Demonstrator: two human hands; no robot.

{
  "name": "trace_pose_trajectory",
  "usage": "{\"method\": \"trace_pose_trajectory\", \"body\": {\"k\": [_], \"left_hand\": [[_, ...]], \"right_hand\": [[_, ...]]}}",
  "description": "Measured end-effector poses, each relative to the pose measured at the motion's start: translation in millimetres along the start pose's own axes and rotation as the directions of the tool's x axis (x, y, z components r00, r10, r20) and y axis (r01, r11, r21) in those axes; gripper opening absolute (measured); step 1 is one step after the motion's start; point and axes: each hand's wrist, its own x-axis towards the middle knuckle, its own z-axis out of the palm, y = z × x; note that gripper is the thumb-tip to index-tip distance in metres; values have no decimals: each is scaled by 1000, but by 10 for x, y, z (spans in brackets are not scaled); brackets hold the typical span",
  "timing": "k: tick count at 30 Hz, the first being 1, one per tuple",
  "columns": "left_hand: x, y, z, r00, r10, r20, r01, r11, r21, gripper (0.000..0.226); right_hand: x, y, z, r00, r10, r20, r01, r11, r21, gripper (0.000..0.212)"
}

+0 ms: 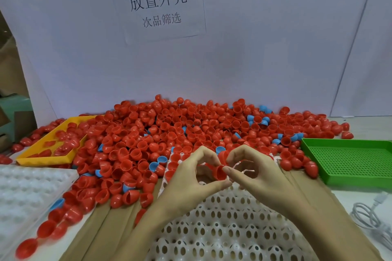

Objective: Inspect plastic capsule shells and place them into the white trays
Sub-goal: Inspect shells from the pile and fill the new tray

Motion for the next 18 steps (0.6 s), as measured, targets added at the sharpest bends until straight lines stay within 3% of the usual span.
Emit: {"method": "trace_pose_trajectory", "body": {"k": [7,9,13,14,16,18], "left_hand": [[-2,33,-17,1000,-3,-18,4,998,59,40],[37,25,-107,985,5,-171,11,996,92,27],[84,-143,-354,880,41,-472,86,966,244,2],[82,-220,-394,870,67,-489,145,912,384,2],[69,-363,-406,889,147,-434,243,652,718,15],[66,-475,-376,924,125,-362,256,500,827,35]], "right_hand": [[10,78,-25,1000,-29,5,29,997,-71,11],[33,126,-73,999,-15,-40,11,994,-108,12],[83,227,-125,998,28,-62,-41,977,-207,12],[96,250,-124,998,38,-44,-48,971,-235,11],[127,283,-113,998,66,-10,-66,956,-286,10],[164,303,-88,995,93,18,-82,938,-338,9]]}}
